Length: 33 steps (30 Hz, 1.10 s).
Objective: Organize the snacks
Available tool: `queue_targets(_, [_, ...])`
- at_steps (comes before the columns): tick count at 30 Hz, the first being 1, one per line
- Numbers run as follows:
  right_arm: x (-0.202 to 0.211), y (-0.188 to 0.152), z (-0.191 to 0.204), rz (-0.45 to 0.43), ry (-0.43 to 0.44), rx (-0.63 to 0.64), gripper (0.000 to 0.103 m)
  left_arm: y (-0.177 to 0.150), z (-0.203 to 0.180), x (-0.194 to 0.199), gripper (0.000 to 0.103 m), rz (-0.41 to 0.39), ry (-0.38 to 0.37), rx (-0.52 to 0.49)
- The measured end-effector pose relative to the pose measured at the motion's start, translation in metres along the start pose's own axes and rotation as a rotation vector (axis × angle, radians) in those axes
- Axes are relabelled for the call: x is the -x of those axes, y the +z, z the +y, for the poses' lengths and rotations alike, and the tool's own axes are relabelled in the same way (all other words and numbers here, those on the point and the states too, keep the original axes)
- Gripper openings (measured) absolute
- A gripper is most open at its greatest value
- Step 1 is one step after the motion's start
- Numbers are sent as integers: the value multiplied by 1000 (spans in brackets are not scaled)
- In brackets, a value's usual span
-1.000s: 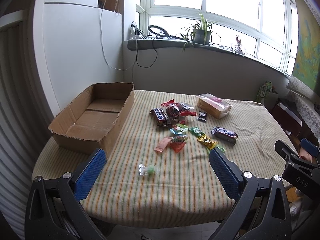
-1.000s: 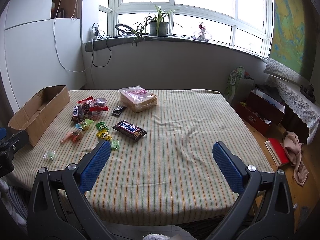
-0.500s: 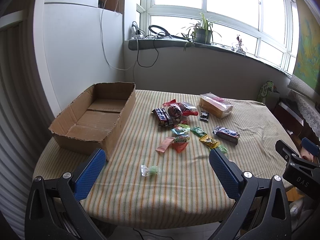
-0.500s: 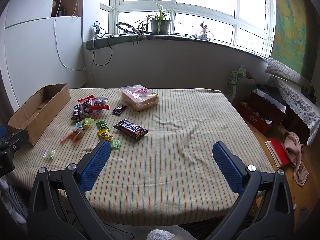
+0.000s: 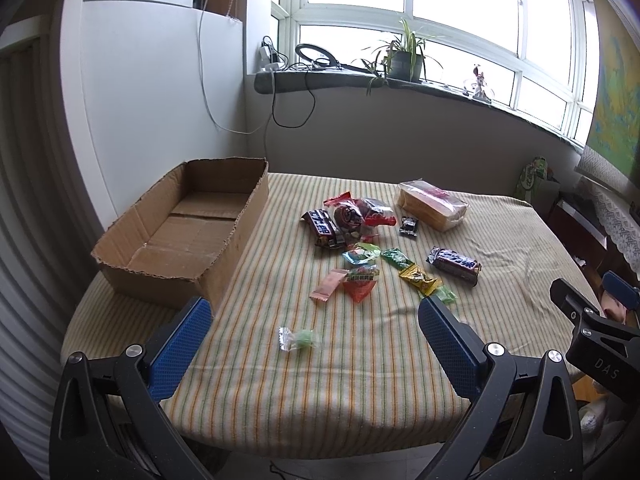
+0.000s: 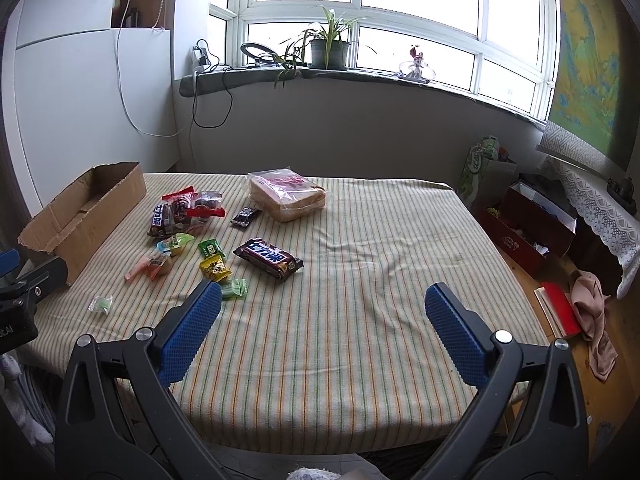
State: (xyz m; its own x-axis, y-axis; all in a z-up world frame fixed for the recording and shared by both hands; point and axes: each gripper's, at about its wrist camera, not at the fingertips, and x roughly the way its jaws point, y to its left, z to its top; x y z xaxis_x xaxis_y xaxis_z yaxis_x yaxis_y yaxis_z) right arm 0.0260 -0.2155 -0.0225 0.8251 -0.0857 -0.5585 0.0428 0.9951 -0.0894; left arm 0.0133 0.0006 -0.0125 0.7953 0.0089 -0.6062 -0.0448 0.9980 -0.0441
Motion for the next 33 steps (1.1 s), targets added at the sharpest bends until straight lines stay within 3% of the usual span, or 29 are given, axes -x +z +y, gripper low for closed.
queue_targets(9, [-6, 11, -1, 2, 34, -2, 103, 4, 5, -6, 103, 15, -4, 8])
queue_targets(14, [-17, 13, 2, 22, 67, 19, 103, 3, 19, -9, 103, 8, -64, 53])
queue_targets(18, [-27, 11, 2, 30, 106, 26, 103, 0, 28, -15, 102, 32, -41, 57])
queue_targets(25, [-51, 6, 13, 107, 164, 105, 97, -15, 45, -31, 80, 122, -27, 37])
queue_targets(29, [-68, 2, 20, 169, 230, 135, 86, -26, 51, -40, 63, 182, -56, 53])
queue_targets(33, [-89, 5, 18, 206, 238, 138, 80, -33, 50, -50, 56, 225, -95, 69])
